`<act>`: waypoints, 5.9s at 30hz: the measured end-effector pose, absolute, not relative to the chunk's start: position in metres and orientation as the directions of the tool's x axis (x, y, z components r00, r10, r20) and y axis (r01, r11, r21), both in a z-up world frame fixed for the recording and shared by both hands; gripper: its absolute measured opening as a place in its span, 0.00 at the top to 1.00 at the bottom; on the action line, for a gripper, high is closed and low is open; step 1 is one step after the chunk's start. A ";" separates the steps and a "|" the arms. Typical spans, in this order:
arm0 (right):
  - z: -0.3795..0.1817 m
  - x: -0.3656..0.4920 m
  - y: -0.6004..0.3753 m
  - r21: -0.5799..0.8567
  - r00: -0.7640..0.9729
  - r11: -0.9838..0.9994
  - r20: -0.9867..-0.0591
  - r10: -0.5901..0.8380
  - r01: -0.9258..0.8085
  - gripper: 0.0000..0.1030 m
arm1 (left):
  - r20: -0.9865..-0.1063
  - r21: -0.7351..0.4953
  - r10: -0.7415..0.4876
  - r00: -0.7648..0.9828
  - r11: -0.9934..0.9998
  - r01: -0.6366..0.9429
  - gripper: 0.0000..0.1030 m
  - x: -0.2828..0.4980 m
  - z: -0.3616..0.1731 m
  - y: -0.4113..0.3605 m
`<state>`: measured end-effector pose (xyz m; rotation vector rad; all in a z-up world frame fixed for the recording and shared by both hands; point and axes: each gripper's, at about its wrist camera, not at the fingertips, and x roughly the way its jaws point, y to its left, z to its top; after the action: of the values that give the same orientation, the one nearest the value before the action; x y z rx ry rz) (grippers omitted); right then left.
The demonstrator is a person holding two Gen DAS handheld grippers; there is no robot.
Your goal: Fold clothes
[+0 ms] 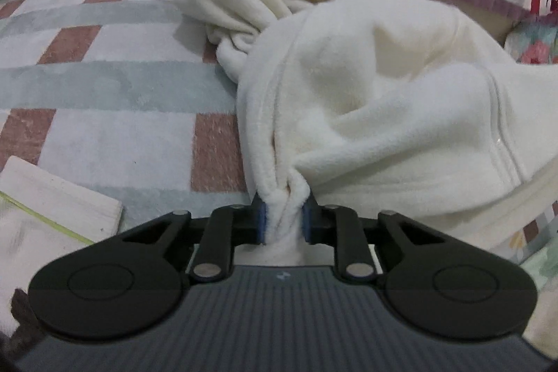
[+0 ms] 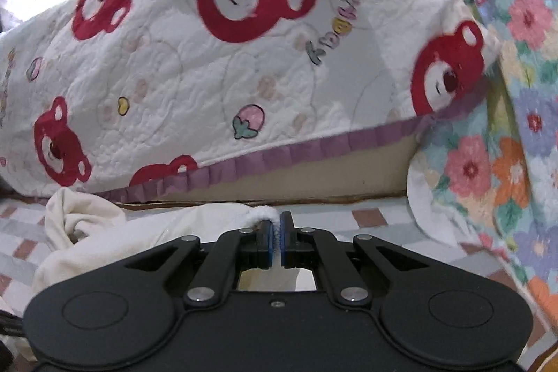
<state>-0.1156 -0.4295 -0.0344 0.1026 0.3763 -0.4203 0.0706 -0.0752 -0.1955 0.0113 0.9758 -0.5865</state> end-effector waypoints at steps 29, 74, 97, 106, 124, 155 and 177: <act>-0.076 -0.140 -0.470 0.169 0.903 0.927 -0.339 -0.263 0.334 0.97 | -0.832 0.039 -0.253 0.493 0.861 0.507 0.29 0.037 -0.210 -0.094; 0.055 -0.291 -0.500 0.311 0.898 0.947 -0.435 0.064 0.083 0.96 | -0.571 0.073 -0.435 0.696 0.817 0.572 0.94 -0.077 0.075 0.030; 0.005 -0.290 -0.558 0.430 0.624 0.900 -0.686 0.375 -0.069 0.51 | -0.765 -0.174 -0.550 0.334 0.676 0.716 0.29 -0.015 0.042 -0.063; -0.048 -0.119 -0.543 0.304 0.625 0.953 -0.746 0.230 0.012 0.51 | -0.785 -0.160 -0.404 0.470 0.865 0.476 0.32 0.132 -0.074 -0.182; -0.170 0.164 -0.538 0.168 0.429 0.973 -0.899 0.086 0.158 0.42 | -0.620 -0.197 -0.193 0.761 0.976 0.087 0.33 0.146 -0.107 -0.084; 0.009 0.094 -0.497 0.016 0.952 0.983 -0.255 -0.171 0.181 0.79 | -0.137 -0.016 -0.090 0.986 0.996 0.088 0.83 0.108 -0.079 -0.061; -0.123 -0.059 -0.601 0.295 0.691 0.773 -0.680 -0.243 0.562 0.30 | -0.657 -0.128 0.004 0.754 0.985 -0.118 0.72 0.174 -0.160 -0.014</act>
<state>-0.0593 -0.6013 -0.1231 0.5173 0.6666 -0.4730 0.1741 -0.0143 -0.1600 -0.1656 0.7145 0.0669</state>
